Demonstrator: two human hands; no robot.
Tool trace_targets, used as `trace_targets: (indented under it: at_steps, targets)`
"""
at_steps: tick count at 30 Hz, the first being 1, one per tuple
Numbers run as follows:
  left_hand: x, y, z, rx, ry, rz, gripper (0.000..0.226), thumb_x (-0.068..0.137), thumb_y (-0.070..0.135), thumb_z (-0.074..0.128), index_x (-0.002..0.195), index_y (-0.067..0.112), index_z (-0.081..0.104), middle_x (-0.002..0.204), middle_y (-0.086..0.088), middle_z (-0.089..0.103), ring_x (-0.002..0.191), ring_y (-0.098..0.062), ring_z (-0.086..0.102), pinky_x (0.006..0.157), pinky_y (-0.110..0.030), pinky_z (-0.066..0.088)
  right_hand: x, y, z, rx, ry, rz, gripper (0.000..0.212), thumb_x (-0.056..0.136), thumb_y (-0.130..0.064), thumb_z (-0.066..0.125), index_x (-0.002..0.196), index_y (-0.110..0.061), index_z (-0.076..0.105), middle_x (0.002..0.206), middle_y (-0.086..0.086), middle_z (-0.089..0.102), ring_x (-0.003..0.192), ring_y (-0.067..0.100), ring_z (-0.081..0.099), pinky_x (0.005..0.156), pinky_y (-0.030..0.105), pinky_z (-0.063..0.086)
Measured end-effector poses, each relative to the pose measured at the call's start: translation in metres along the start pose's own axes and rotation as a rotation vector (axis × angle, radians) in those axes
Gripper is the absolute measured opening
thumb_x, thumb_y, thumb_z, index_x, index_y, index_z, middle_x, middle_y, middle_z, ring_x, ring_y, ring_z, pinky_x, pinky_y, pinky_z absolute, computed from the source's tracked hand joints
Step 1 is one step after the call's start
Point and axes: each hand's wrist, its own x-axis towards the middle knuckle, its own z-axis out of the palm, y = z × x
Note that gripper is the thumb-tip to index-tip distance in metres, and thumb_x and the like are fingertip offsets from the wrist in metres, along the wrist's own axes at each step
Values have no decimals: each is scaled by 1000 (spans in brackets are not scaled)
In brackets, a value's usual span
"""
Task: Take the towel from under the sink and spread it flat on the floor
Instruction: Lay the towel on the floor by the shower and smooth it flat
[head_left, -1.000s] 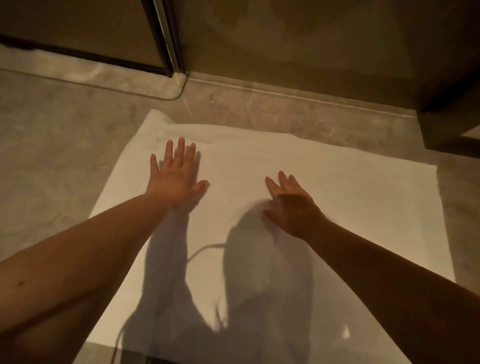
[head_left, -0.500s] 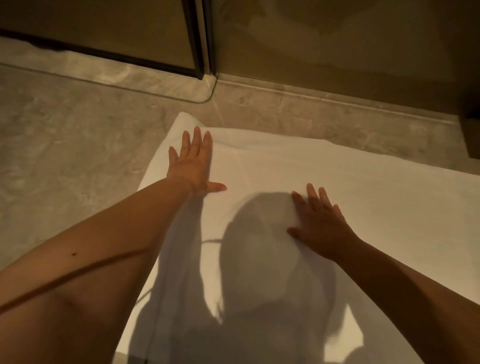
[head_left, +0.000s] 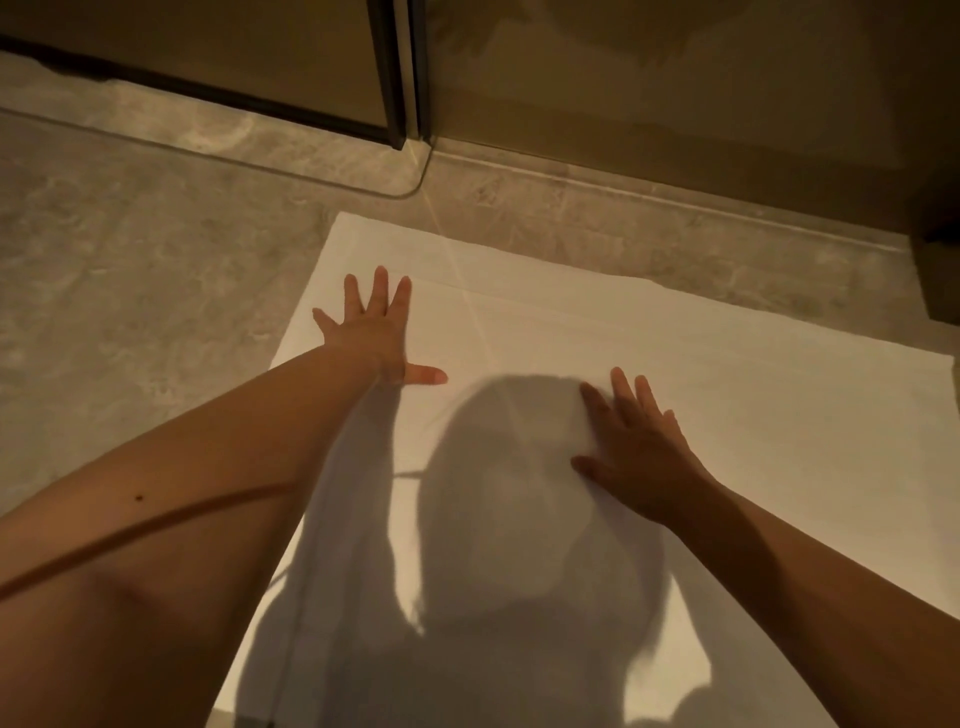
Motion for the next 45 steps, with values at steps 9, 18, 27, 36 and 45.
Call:
trace_targets:
  at_steps: [9, 18, 27, 36, 45]
  targets:
    - [-26, 18, 29, 152, 170, 267, 91, 84, 72, 27, 148, 24, -14, 157, -6, -22, 142, -29, -21, 112, -61, 2, -14, 4, 8, 2, 50, 42, 92, 84, -69, 41, 149, -29, -9, 158, 5, -20, 144, 30, -20, 113, 57, 4]
    - [-89, 62, 83, 360, 107, 484, 94, 62, 84, -17, 135, 27, -38, 150, -5, -35, 140, -30, -27, 111, -60, -2, -76, 51, 26, 85, -16, 190, 128, 57, -82, 59, 146, -34, -20, 155, 3, -30, 141, 33, -27, 108, 67, 5]
    - [-123, 83, 100, 316, 9, 305, 101, 60, 90, -4, 131, 31, -42, 143, -4, -46, 133, -32, -39, 108, -65, 2, -113, 84, 38, 185, -140, 326, 136, 55, -74, 70, 143, -35, -25, 151, 6, -37, 138, 38, -30, 103, 74, 11]
    - [-124, 110, 85, 301, -118, 238, 107, 69, 88, 26, 133, 32, -39, 144, -5, -44, 135, -34, -34, 108, -66, 8, -112, 97, 32, 223, -149, 317, 135, 55, -71, 73, 144, -37, -23, 153, 6, -34, 138, 40, -30, 102, 76, 11]
    - [-111, 135, 84, 299, -127, 249, 109, 65, 91, 23, 129, 32, -42, 142, -5, -46, 134, -35, -35, 107, -68, 7, -111, 122, 18, 213, -160, 342, 133, 56, -68, 75, 146, -37, -19, 153, 6, -33, 139, 39, -29, 102, 76, 13]
